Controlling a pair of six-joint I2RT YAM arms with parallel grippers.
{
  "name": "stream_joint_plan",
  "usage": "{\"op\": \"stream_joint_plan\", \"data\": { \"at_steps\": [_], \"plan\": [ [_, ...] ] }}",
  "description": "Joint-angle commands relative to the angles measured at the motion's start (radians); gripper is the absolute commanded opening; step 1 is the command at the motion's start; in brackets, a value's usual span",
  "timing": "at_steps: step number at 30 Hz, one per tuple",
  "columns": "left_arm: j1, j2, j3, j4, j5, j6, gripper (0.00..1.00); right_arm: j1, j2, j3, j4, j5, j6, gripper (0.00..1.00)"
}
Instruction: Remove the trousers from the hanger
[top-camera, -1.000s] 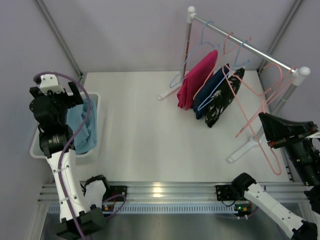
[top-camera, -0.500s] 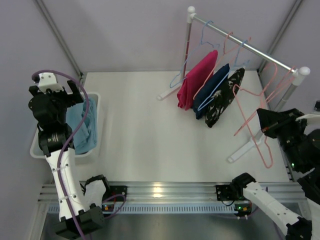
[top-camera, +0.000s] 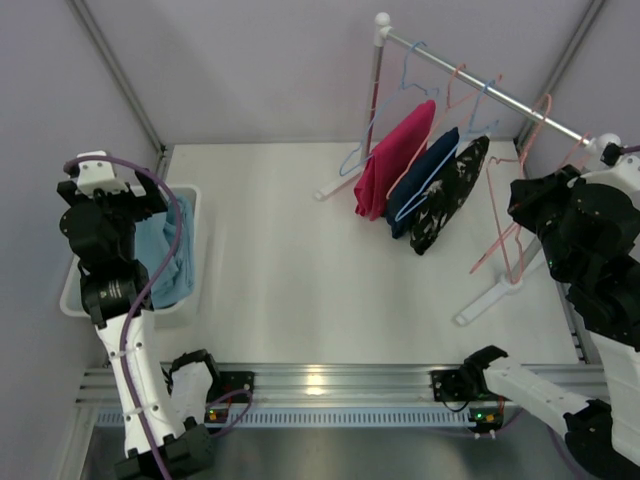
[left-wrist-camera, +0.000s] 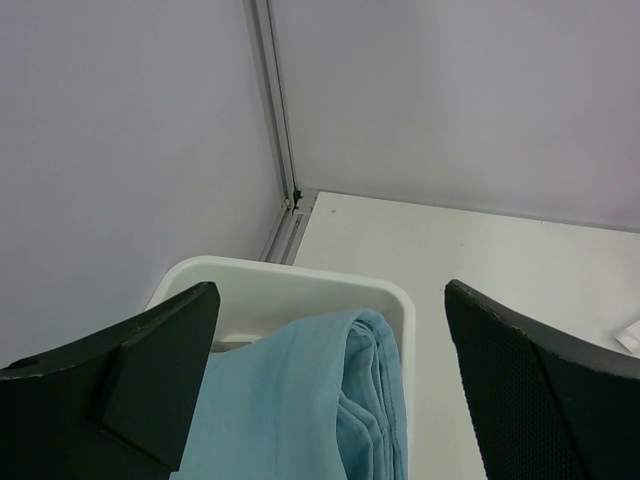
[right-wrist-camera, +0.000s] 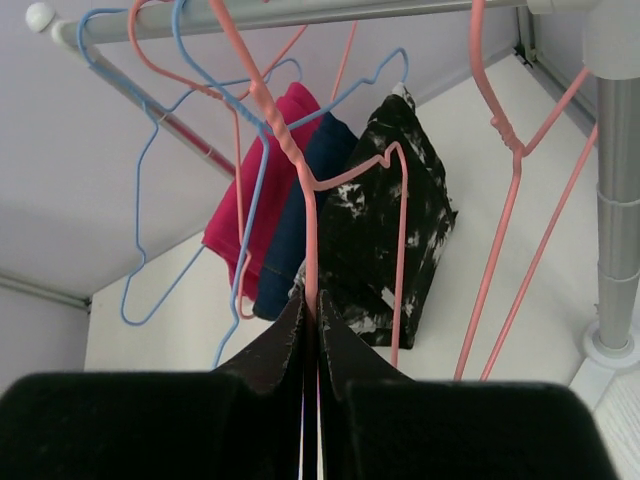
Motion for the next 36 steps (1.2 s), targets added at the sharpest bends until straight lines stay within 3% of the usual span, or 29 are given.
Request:
{"op": "stream_joint_plan", "data": {
  "at_steps": [1, 16, 29, 31, 34, 35, 36],
  "plan": [
    [0.005, -0.011, -0.027, 0.076, 0.010, -0.017, 0.99, -0.022, 0.037, 0.054, -0.003, 0.076, -0.026, 0.00],
    [0.007, -0.066, -0.111, 0.111, 0.025, 0.001, 0.99, -0.054, 0.150, 0.046, 0.053, 0.130, -0.030, 0.00],
    [0.005, -0.080, -0.094, 0.087, 0.050, 0.015, 0.99, -0.056, 0.109, -0.169, 0.109, 0.093, 0.010, 0.00],
    [0.005, -0.080, -0.094, 0.088, 0.056, 0.011, 0.99, -0.056, 0.095, -0.212, 0.138, 0.080, 0.007, 0.05],
    [0.007, -0.072, -0.090, 0.085, 0.076, -0.003, 0.99, -0.056, 0.075, -0.268, 0.196, 0.047, -0.021, 0.29],
    [0.007, -0.067, -0.087, 0.080, 0.085, -0.005, 0.99, -0.056, 0.069, -0.291, 0.213, 0.034, -0.032, 0.45],
    [0.005, -0.067, -0.081, 0.077, 0.091, -0.009, 0.99, -0.054, 0.057, -0.298, 0.224, 0.021, -0.035, 0.50]
  ]
}}
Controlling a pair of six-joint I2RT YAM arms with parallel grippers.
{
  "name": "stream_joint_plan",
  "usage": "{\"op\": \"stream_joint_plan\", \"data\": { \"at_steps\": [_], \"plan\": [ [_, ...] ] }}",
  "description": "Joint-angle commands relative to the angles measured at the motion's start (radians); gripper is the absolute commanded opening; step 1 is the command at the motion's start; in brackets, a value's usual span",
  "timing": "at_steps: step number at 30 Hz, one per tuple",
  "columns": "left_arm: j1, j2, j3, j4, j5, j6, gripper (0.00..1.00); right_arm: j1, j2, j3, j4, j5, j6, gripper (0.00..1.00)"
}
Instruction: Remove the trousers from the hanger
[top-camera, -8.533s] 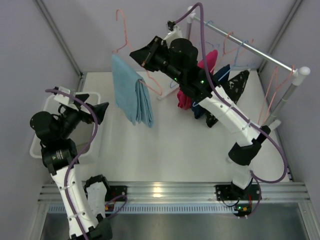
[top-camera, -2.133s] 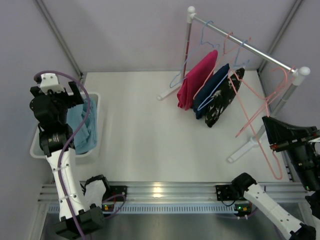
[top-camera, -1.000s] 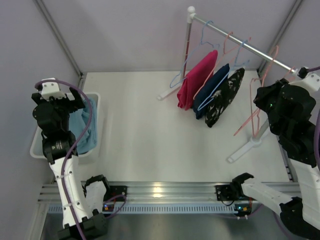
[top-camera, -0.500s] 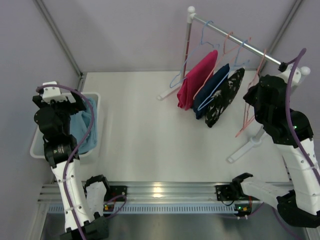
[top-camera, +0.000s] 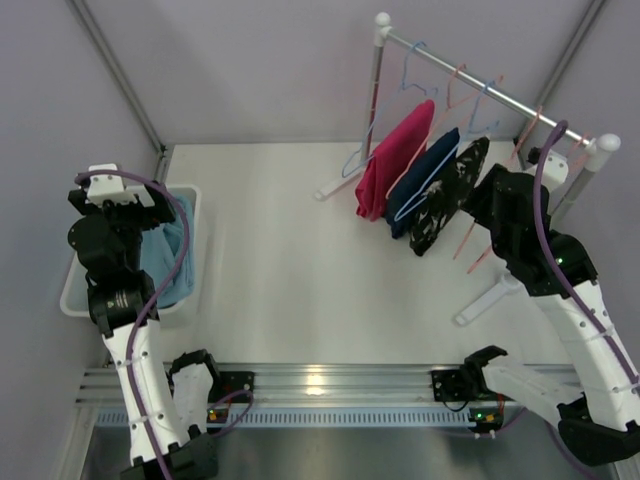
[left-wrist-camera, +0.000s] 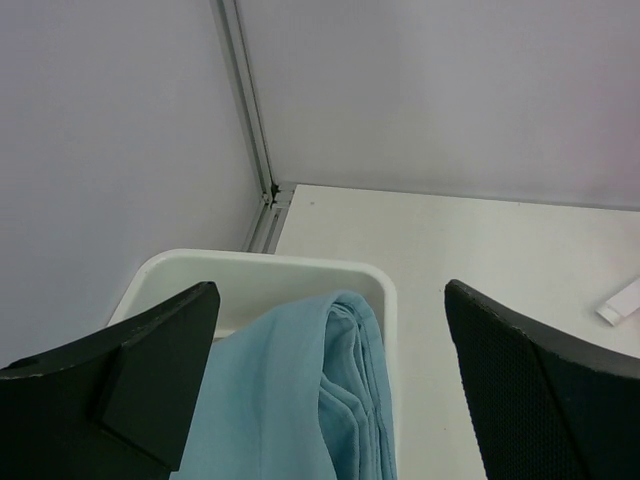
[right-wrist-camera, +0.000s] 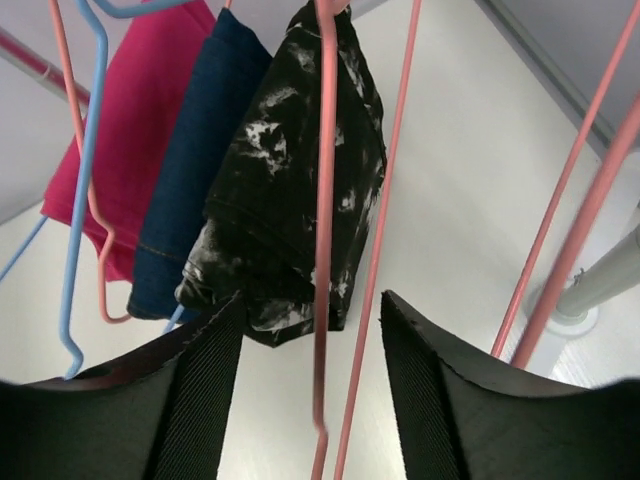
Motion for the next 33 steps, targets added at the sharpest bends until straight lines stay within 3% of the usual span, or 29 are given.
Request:
{"op": "stream_joint_plan", "data": {
  "at_steps": [1, 3, 8, 15, 17, 19, 24, 33],
  "plan": [
    [0.005, 0.000, 0.031, 0.027, 0.065, -0.013, 0.99, -0.012, -0.028, -0.028, 0.111, -0.082, -0.028, 0.58],
    [0.005, 0.008, 0.057, 0.001, 0.094, -0.013, 0.99, -0.012, -0.048, -0.033, 0.130, -0.126, -0.046, 0.70],
    [0.005, 0.049, 0.155, -0.093, 0.208, -0.004, 0.99, -0.011, -0.105, -0.018, 0.176, -0.249, -0.086, 0.87],
    [0.005, 0.120, 0.284, -0.280, 0.355, -0.010, 0.99, -0.011, -0.186, 0.048, 0.104, -0.277, -0.141, 0.88],
    [0.007, 0.149, 0.333, -0.355, 0.374, -0.020, 0.99, -0.011, -0.208, 0.068, 0.092, -0.332, -0.179, 0.89],
    [0.007, 0.158, 0.348, -0.386, 0.386, -0.062, 0.99, -0.011, -0.241, 0.065, 0.125, -0.385, -0.221, 0.98],
    [0.005, 0.244, 0.452, -0.599, 0.537, -0.030, 0.99, -0.011, -0.228, 0.068, 0.202, -0.628, -0.324, 0.99],
    [0.007, 0.290, 0.560, -0.812, 0.395, 0.213, 0.99, -0.015, -0.128, 0.051, 0.337, -0.722, -0.442, 0.99]
  ]
}}
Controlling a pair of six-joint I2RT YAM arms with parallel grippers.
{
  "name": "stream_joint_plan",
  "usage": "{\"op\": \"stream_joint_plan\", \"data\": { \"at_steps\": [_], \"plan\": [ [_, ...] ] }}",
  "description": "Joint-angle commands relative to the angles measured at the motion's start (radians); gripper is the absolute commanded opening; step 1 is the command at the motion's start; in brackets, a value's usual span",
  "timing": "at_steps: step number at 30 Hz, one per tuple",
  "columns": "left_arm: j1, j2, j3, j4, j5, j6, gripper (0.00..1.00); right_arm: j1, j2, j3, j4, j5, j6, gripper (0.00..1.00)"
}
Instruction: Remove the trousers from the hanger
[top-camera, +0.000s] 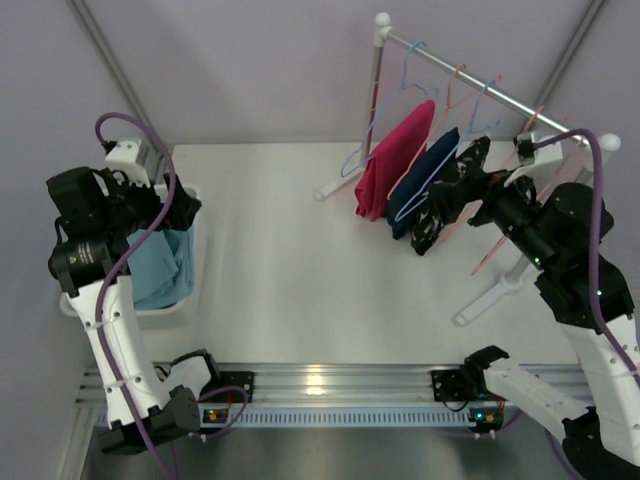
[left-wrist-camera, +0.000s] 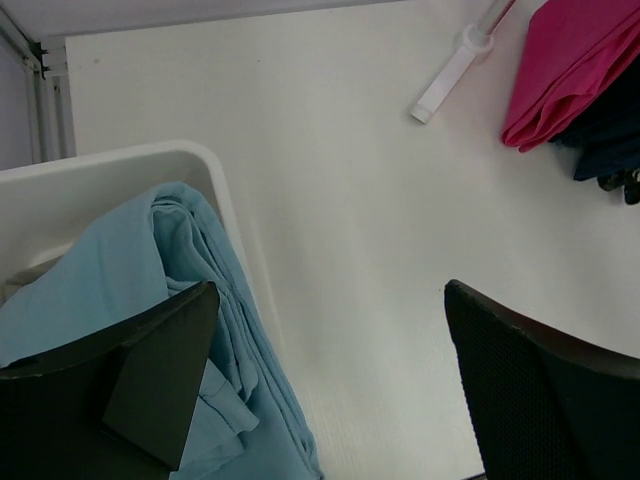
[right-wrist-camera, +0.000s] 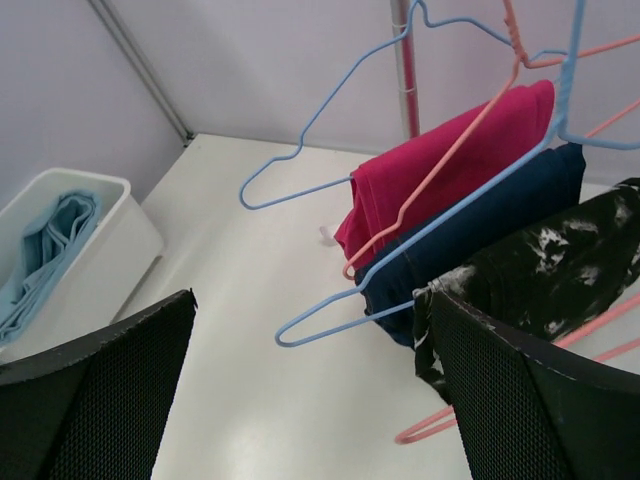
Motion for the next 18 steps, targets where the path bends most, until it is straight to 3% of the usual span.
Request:
{"op": "stream_joint_plan", "data": {
  "at_steps": [1, 18],
  "plan": [
    [0.007, 0.003, 0.073, -0.106, -0.039, 0.119, 0.99, -0.018, 0.002, -0.015, 0.149, -0.072, -0.082, 1.00],
    [-0.058, 0.097, 0.110, -0.007, -0.093, 0.107, 0.99, -0.153, -0.086, -0.074, 0.125, -0.113, -0.049, 0.99]
  ]
}}
